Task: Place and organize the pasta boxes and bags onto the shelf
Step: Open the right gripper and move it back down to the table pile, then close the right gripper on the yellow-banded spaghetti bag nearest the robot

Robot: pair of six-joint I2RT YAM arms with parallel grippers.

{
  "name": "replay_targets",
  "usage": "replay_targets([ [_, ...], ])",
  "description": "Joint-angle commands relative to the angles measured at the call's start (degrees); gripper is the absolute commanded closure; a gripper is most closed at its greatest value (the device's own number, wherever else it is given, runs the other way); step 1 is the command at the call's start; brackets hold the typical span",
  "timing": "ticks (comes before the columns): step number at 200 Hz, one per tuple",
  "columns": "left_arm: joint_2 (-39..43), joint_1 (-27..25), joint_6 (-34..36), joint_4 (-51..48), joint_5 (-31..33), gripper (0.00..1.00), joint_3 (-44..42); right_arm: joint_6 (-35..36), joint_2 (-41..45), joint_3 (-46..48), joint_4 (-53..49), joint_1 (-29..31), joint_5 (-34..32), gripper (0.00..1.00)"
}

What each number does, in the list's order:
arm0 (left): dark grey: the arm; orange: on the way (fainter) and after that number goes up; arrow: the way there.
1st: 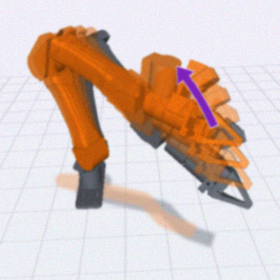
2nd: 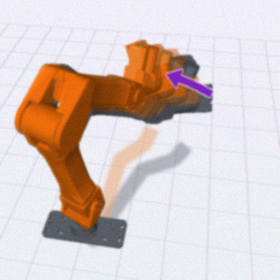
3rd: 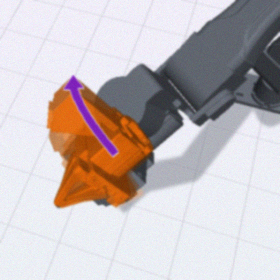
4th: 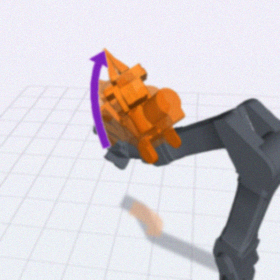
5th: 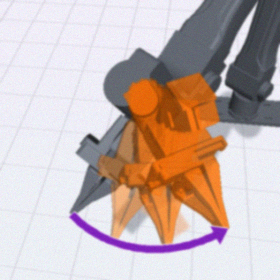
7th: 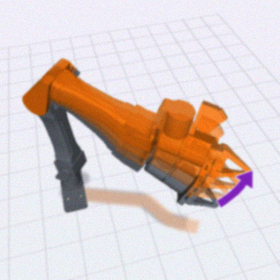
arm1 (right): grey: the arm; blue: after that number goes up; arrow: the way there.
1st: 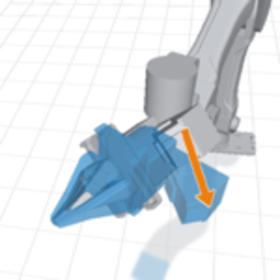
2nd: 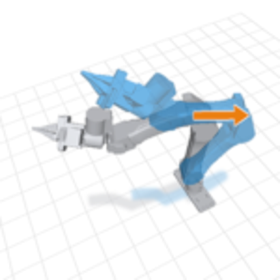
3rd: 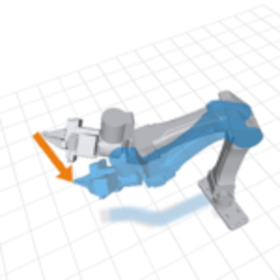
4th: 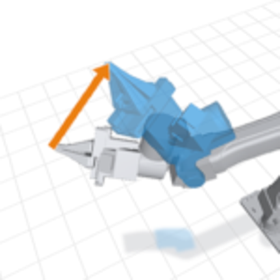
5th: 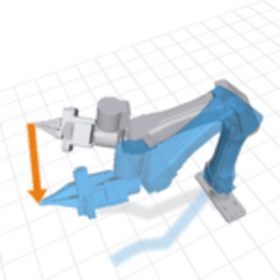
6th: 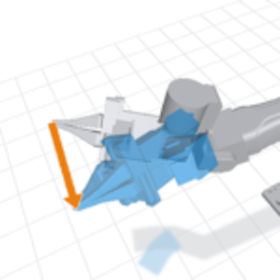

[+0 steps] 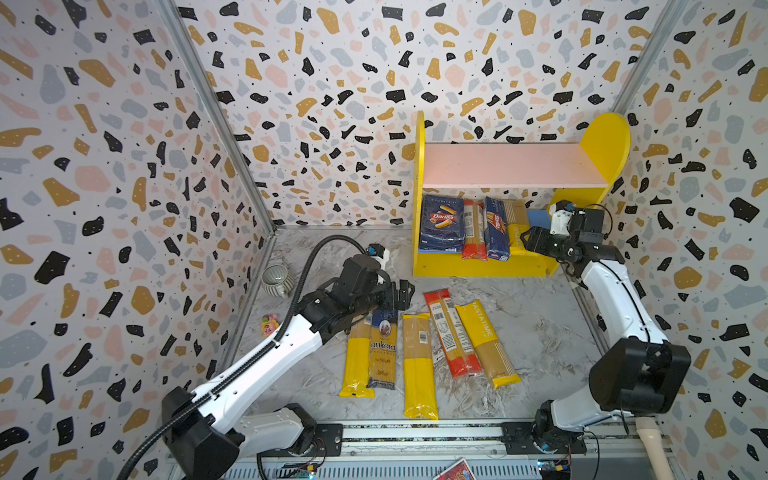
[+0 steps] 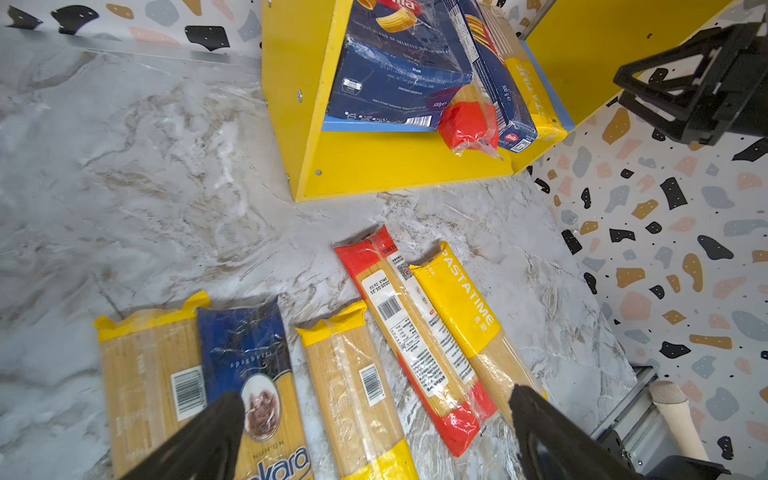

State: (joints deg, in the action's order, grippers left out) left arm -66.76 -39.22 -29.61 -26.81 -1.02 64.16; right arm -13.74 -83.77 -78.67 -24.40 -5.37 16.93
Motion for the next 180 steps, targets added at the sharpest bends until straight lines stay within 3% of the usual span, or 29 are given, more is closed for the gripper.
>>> replay_targets([
  [1, 4.28, 0.20, -0.86, -2.24, 2.80, 0.00, -3.48, -1.33, 6.45, 6.13, -0.68, 4.09, -2.38, 0.28],
  [32, 10.99, 0.20, -3.66, -2.47, 4.32, 0.00, -9.63, -4.95, 14.49, 14.74, -2.50, 18.79, -9.97, 0.25],
  [105, 25.21, 0.20, -4.76, -12.98, 11.42, 0.00, -13.99, -22.55, 21.60, 33.07, 2.14, 53.57, -16.59, 0.17],
  [150, 32.66, 0.20, -7.78, -16.97, 12.47, 0.01, -16.56, -32.40, 17.56, 37.43, 3.93, 71.64, -26.87, 0.04],
  [180, 35.71, 0.20, -9.30, -17.42, 11.19, 0.00, -17.34, -35.90, 9.92, 35.07, 3.41, 78.54, -30.46, 0.01],
])
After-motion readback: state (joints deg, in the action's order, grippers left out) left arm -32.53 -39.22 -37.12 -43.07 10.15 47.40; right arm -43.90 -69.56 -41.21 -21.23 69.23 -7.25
